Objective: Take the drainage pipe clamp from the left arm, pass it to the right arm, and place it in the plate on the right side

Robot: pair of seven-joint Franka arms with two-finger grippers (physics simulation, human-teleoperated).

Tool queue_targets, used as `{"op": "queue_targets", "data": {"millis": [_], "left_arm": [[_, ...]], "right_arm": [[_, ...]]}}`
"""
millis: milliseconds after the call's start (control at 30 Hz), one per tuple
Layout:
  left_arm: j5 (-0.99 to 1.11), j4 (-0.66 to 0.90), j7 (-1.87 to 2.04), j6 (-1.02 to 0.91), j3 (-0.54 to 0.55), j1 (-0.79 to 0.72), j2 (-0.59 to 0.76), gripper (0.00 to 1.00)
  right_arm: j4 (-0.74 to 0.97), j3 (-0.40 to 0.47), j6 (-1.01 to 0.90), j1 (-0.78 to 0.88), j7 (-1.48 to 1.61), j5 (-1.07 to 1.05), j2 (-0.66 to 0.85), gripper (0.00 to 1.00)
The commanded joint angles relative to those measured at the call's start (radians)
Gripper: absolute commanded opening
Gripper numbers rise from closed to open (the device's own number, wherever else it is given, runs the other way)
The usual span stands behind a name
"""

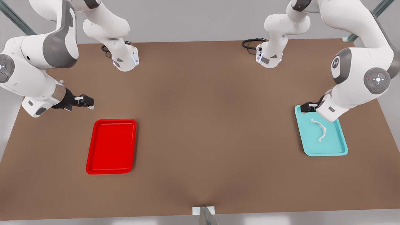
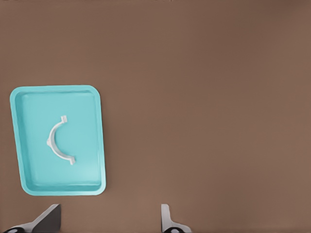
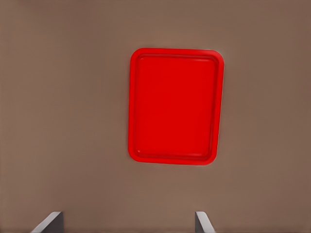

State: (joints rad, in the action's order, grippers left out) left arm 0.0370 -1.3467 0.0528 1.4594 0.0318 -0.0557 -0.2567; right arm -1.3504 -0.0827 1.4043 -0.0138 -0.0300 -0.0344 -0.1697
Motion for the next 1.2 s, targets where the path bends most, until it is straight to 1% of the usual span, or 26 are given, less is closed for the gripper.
{"op": "queue_targets", "data": {"millis": [0, 33, 67, 100, 133, 167, 200, 233, 267, 333, 400, 567, 700, 867, 967, 1000, 1033, 1067, 1167], "left_arm": [[0.004, -0.005, -0.126, 0.036, 0.000, 0.008, -0.003, 1.00], [0.006, -0.022, -0.111, 0.050, -0.003, 0.031, -0.019, 1.00], [0.007, -0.101, 0.039, 0.122, -0.024, 0.046, -0.013, 1.00], [-0.025, -0.164, 0.209, 0.223, -0.059, 0.063, -0.013, 1.00], [-0.063, -0.253, 0.294, 0.343, -0.105, 0.066, -0.009, 1.00], [-0.068, -0.353, 0.364, 0.467, -0.119, 0.066, -0.007, 1.00], [-0.068, -0.481, 0.404, 0.622, -0.137, 0.066, 0.007, 1.00], [-0.069, -0.538, 0.406, 0.706, -0.157, 0.066, 0.007, 1.00], [-0.092, -0.618, 0.407, 0.831, -0.171, 0.074, 0.005, 1.00], [-0.105, -0.732, 0.407, 0.983, -0.194, 0.077, 0.004, 1.00], [-0.105, -0.784, 0.384, 1.059, -0.222, 0.086, -0.013, 1.00], [-0.106, -0.867, 0.229, 1.165, -0.274, 0.116, -0.059, 1.00], [-0.106, -0.867, 0.193, 1.242, -0.286, 0.142, -0.128, 1.00], [-0.106, -0.867, 0.193, 1.246, -0.286, 0.163, -0.161, 1.00], [-0.108, -0.867, 0.194, 1.245, -0.286, 0.165, -0.168, 0.94], [-0.109, -0.867, 0.194, 1.245, -0.286, 0.166, -0.173, 0.87], [-0.154, -0.868, 0.194, 1.243, -0.286, 0.166, -0.173, 0.82], [-0.167, -0.868, 0.194, 1.243, -0.286, 0.166, -0.174, 0.79], [-0.170, -0.871, 0.193, 1.242, -0.285, 0.174, -0.179, 0.78]], "right_arm": [[0.000, 0.000, -0.002, -0.003, -0.013, -0.001, 0.001, 1.00], [0.000, 0.000, 0.002, -0.005, -0.011, -0.001, 0.001, 1.00], [0.000, 0.000, 0.004, -0.003, -0.013, -0.001, 0.001, 1.00], [0.000, 0.000, 0.004, -0.006, -0.011, 0.001, 0.001, 1.00], [0.000, 0.000, 0.007, 0.002, -0.016, -0.002, 0.001, 1.00], [0.002, 0.001, 0.005, -0.005, -0.011, -0.001, 0.001, 1.00], [0.000, 0.001, 0.007, -0.005, -0.013, 0.001, -0.001, 1.00], [0.004, 0.001, 0.007, -0.008, -0.011, 0.002, -0.002, 1.00], [0.002, 0.001, 0.008, -0.005, -0.011, -0.001, -0.002, 1.00], [0.002, 0.001, 0.008, -0.008, -0.010, 0.001, -0.002, 1.00], [0.002, 0.001, 0.008, -0.006, -0.011, 0.001, -0.002, 1.00], [0.002, 0.001, 0.008, -0.008, -0.010, 0.001, -0.002, 1.00], [0.002, 0.000, 0.007, -0.002, -0.021, -0.001, -0.002, 1.00], [0.000, 0.006, -0.001, -0.006, -0.013, -0.002, -0.002, 1.00], [0.000, 0.006, 0.002, -0.008, -0.014, -0.002, -0.002, 1.00], [0.000, 0.006, 0.002, -0.005, -0.021, -0.001, -0.002, 1.00], [0.000, 0.001, 0.004, -0.006, -0.025, 0.001, -0.002, 1.00], [0.000, 0.006, 0.004, -0.008, -0.013, -0.001, -0.002, 1.00], [0.002, 0.008, 0.007, -0.009, -0.011, 0.002, -0.002, 1.00]]}}
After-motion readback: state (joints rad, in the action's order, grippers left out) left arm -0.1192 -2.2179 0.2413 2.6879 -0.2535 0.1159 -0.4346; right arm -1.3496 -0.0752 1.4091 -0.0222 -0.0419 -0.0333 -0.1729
